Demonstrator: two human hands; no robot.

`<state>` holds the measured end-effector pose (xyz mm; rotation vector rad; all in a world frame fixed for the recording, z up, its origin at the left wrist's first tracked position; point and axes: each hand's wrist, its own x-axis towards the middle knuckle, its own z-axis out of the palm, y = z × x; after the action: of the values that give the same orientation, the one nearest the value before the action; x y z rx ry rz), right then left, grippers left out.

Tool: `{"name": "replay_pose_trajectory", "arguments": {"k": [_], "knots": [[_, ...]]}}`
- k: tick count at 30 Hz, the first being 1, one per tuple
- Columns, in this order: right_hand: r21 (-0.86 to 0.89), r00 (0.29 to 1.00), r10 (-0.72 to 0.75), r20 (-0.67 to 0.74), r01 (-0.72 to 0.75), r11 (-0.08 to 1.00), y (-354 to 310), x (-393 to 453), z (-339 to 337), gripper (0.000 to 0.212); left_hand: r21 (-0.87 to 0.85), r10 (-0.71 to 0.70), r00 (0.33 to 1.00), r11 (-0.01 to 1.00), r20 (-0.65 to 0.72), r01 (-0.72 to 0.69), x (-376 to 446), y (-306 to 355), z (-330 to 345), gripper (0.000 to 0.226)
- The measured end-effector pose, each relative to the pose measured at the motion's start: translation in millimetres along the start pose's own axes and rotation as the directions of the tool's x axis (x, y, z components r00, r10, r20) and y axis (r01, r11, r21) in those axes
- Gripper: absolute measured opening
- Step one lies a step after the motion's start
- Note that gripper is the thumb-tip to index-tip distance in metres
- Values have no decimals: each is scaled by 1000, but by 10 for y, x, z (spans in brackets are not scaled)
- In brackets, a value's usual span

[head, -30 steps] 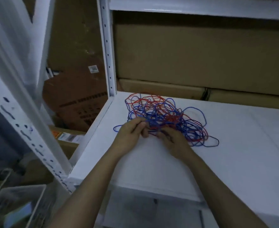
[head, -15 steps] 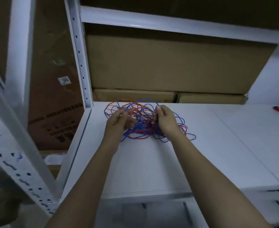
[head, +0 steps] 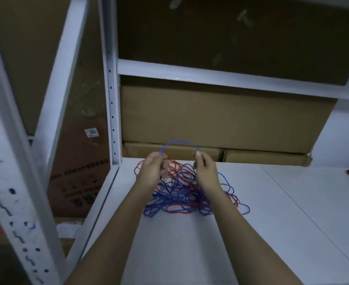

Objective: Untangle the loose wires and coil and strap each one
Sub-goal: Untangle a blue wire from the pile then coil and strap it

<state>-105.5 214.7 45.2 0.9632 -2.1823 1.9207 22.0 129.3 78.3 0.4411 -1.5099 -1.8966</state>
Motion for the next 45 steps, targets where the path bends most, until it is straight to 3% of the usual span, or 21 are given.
{"name": "replay_pose_trajectory", "arguments": {"k": [3,4,6,7,8,11,13,15,18,24,25,28,30,32,33,34,35,37,39,42,45], "knots": [[-154,982,67,177,-39,987,209,-129,10,26,-63,23,1000,998,8,-22,70,243,82,30],[-334,971,63,230,18,942,267,-188,-2,29,-70,39,999,997,8,-38,87,317,110,30],[-750,957,34,289,204,629,289,-230,-31,41,-61,72,997,996,14,-71,112,447,171,29],[-832,955,3,298,258,492,189,-188,-64,46,-55,88,996,995,23,-87,118,511,206,29],[-835,958,-33,285,265,482,46,-102,-96,48,-48,108,994,993,34,-106,123,582,247,28],[-542,986,-44,160,125,831,-576,281,-233,49,-43,170,983,985,67,-167,145,847,383,26],[-245,991,-114,-62,96,965,-958,533,-287,47,-39,202,977,979,75,-199,172,1036,453,25],[-35,973,-89,-214,83,996,-1198,686,-315,46,0,226,971,974,76,-227,194,1190,505,25],[-46,999,5,-33,-7,999,-1373,830,-310,44,63,243,968,967,64,-247,193,1340,532,24],[285,960,-135,-247,205,937,-1856,948,-314,41,50,292,954,954,71,-296,221,1535,471,26],[242,970,-131,-205,180,954,-1833,955,-287,41,46,299,952,952,71,-302,231,1547,470,26],[-177,996,-84,33,89,980,-1768,962,-261,39,54,299,953,952,53,-302,244,1549,433,25],[-116,950,-238,-200,218,969,-1863,1069,-284,37,68,308,950,948,56,-312,267,1545,382,25],[-8,819,-385,-425,422,907,-1991,1101,-292,35,55,326,943,942,62,-330,294,1558,333,26],[-59,833,-403,-380,413,909,-2012,1142,-278,34,53,331,942,941,56,-333,311,1568,317,26],[-151,909,-352,-222,324,934,-1986,1187,-252,33,55,328,944,942,43,-330,327,1574,306,26],[-294,981,-194,1,185,938,-1911,1232,-214,32,61,320,947,945,27,-321,336,1571,293,25],[-526,954,119,274,45,849,-1788,1239,-190,29,63,312,950,948,4,-311,352,1549,241,24],[-467,969,54,241,67,882,-1731,1269,-158,23,36,308,951,951,6,-308,371,1511,168,23],[70,993,-103,64,98,993,-1617,1152,-36,16,6,297,955,955,9,-297,387,1424,80,24],[49,956,-291,-31,292,955,-1448,931,87,28,-34,269,963,963,4,-269,396,1284,11,25]]}}
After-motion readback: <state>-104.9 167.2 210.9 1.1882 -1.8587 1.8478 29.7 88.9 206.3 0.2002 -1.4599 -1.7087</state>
